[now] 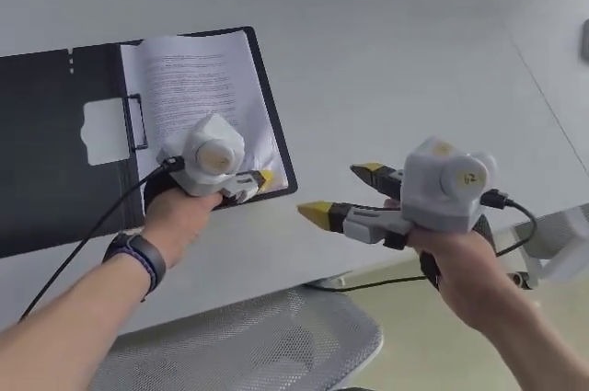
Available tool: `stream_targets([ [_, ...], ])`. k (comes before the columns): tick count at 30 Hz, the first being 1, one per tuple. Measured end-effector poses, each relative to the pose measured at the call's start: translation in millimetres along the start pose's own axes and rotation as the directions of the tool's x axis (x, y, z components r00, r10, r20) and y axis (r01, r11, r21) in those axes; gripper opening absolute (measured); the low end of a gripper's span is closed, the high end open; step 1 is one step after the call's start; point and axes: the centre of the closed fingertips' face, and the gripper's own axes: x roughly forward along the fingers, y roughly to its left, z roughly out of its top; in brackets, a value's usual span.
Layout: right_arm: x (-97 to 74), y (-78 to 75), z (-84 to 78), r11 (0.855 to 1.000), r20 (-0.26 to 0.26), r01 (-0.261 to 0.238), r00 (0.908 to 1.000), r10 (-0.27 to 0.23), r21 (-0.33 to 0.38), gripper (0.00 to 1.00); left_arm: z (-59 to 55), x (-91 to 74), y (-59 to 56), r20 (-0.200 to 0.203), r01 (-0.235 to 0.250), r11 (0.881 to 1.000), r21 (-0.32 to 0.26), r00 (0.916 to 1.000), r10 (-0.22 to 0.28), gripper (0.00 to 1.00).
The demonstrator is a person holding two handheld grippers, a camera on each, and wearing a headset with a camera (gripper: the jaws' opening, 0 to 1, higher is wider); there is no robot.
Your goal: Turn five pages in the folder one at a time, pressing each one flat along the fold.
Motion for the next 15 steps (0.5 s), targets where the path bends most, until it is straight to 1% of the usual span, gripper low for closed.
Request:
stream_targets([
  [3, 4.3, -0.9, 0.9, 1.0, 0.003, -0.006, 1.0, 0.006, 0.006, 0.65, -1.0, 0.1, -0.3, 0.005, -0.005, 1.0, 0.001, 1.0, 0.005, 0.48],
  [8, 13.4, -1.1, 6.2, 1.0, 0.005, -0.017, 0.9999, 0.017, 0.003, 0.63, -2.2, 0.8, 0.9, 0.01, -0.002, 1.0, -0.009, 1.0, 0.002, 0.46],
  [11, 23.1, -4.1, 10.6, 1.0, 0.006, -0.026, 0.9996, 0.026, 0.0, 0.61, -2.8, 0.1, 2.8, 0.013, -0.001, 1.0, -0.014, 0.9999, 0.001, 0.43],
  [13, 31.7, -7.1, 16.0, 0.999, 0.015, -0.032, 0.9994, 0.032, 0.012, 0.59, -3.3, -0.1, 4.6, 0.019, 0.001, 1.0, -0.025, 0.9998, 0.0, 0.42],
  [15, 41.8, -8.0, 21.9, 0.998, 0.024, -0.048, 0.9986, 0.047, 0.029, 0.58, -3.1, -0.3, 4.6, 0.023, 0.002, 1.0, -0.029, 0.9997, -0.001, 0.41],
])
